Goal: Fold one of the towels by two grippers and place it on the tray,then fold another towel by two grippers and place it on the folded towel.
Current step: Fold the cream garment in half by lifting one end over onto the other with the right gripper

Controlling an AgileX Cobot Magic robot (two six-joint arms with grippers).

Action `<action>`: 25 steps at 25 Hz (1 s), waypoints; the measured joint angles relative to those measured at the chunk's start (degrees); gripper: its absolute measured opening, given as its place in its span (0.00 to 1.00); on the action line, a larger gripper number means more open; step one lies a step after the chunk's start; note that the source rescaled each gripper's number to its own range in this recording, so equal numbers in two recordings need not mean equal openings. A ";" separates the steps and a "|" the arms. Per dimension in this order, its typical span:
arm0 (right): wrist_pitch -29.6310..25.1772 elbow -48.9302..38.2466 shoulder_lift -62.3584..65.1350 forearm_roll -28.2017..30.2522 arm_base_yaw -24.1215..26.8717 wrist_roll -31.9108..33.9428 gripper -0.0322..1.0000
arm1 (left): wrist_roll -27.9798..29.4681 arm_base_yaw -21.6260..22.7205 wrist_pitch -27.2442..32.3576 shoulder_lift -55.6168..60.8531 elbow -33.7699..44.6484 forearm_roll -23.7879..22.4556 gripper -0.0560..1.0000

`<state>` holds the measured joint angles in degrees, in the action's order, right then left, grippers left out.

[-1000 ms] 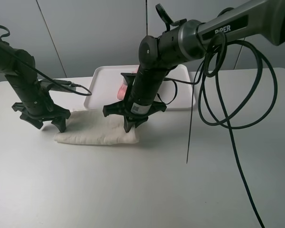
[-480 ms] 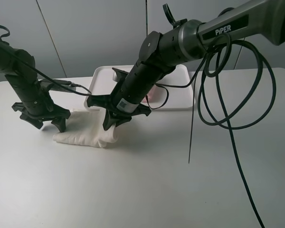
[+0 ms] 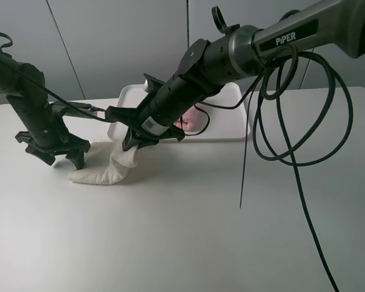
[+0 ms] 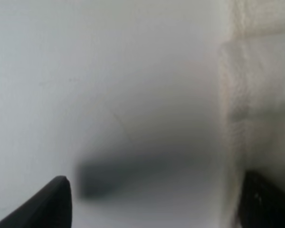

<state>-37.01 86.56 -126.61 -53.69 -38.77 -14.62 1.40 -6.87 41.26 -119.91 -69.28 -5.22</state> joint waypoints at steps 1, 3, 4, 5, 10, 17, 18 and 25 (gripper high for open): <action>0.16 0.00 0.00 -1.10 0.00 -0.85 0.08 | 0.00 0.00 0.00 0.00 0.00 0.00 0.93; 0.25 0.00 0.00 -2.50 0.00 -1.82 0.08 | 0.00 0.00 0.00 0.00 0.00 0.00 0.93; 0.25 0.00 0.00 -2.87 0.00 -2.17 0.08 | 0.00 0.00 0.00 0.00 0.00 0.00 0.93; 0.25 0.00 0.00 -3.14 0.00 -2.57 0.08 | 0.00 0.00 0.00 0.00 0.00 0.00 0.93; -0.33 0.00 -0.14 -5.02 0.00 -3.53 0.08 | 0.00 0.00 0.00 0.00 0.00 0.00 0.93; -3.29 0.00 -4.50 -17.28 0.00 -11.91 0.08 | -0.46 0.00 -0.22 0.00 0.00 0.43 0.93; -3.39 0.00 -4.72 -19.85 0.00 -13.62 0.08 | -0.83 0.00 -0.22 0.00 0.00 0.61 0.93; -2.94 0.00 -5.12 -26.83 -0.57 -20.34 0.08 | -1.72 0.00 -0.33 0.00 0.00 1.44 0.93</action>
<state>-39.96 86.56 -131.73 -80.52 -39.34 -34.95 -0.32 -6.87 40.94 -119.91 -69.28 -3.78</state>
